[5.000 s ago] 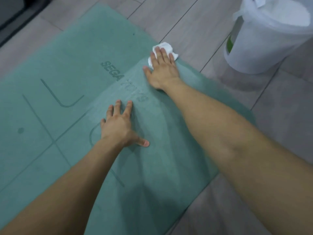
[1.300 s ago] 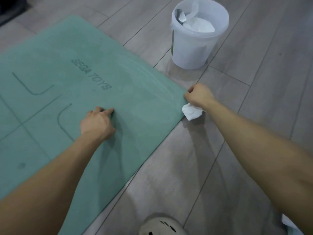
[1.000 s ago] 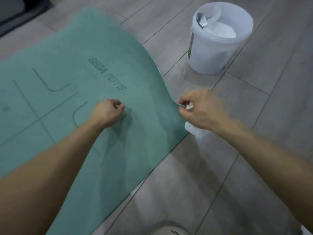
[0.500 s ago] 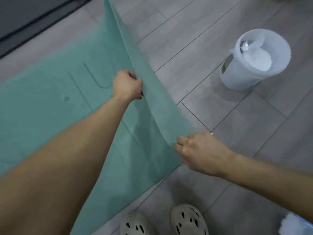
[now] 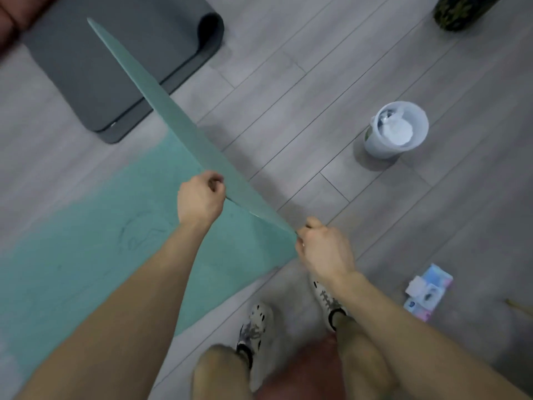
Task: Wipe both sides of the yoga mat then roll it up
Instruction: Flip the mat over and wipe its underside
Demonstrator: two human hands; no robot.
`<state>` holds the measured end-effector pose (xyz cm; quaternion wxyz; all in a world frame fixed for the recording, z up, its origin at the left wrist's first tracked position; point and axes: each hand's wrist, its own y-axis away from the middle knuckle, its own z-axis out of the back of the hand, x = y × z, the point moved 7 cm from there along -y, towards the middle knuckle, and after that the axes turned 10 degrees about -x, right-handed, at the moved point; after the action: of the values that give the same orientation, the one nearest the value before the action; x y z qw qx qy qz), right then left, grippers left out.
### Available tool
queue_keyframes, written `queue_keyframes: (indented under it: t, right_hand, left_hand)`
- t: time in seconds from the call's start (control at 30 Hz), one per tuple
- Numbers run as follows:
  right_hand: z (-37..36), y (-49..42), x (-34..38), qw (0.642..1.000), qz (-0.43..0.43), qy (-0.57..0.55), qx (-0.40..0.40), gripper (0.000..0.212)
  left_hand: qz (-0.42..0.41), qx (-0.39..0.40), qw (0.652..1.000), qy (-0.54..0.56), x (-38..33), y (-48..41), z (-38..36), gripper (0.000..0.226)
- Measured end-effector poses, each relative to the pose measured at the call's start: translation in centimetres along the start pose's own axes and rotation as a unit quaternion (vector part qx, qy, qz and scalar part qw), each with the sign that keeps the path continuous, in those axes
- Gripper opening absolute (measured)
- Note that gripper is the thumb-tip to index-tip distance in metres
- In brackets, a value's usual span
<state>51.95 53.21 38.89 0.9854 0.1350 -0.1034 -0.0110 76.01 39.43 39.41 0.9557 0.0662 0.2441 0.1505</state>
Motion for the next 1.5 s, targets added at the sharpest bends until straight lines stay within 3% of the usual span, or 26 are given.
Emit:
queue_keyframes:
  t: [0.2, 0.27, 0.47, 0.7, 1.1, 1.3, 1.5]
  right_hand:
    - [6.7, 4.9, 8.4, 0.999, 0.02, -0.004, -0.024, 0.022]
    - [7.8, 6.1, 11.9, 0.998, 0.037, -0.002, -0.046, 0.024]
    - [8.8, 12.8, 22.9, 0.99, 0.055, 0.039, -0.127, 0.041]
    - [9.4, 24.2, 32.9, 0.99, -0.031, 0.031, -0.132, 0.011]
    - [9.1, 31.9, 40.1, 0.983, -0.116, 0.018, -0.139, 0.011]
    - [9.8, 32.4, 44.2, 0.985, -0.111, 0.047, -0.12, 0.016]
    - [8.2, 33.9, 51.8, 0.987, -0.074, -0.013, -0.144, 0.031]
  left_hand:
    - [-0.137, 0.043, 0.969, -0.203, 5.4, 3.4, 11.2, 0.036]
    - [-0.159, 0.038, 0.959, -0.23, 7.7, 3.4, 14.6, 0.026]
    - [-0.287, 0.017, 0.934, -0.211, 14.3, 4.9, 23.8, 0.015]
    - [-0.41, 0.006, 0.897, -0.165, 18.6, 9.7, 30.6, 0.008]
    - [-0.433, 0.054, 0.884, -0.167, 22.0, 14.5, 35.9, 0.011]
    - [-0.441, 0.053, 0.875, -0.19, 25.1, 14.0, 38.9, 0.01]
    - [-0.442, 0.05, 0.875, -0.191, 31.8, 12.1, 41.6, 0.014]
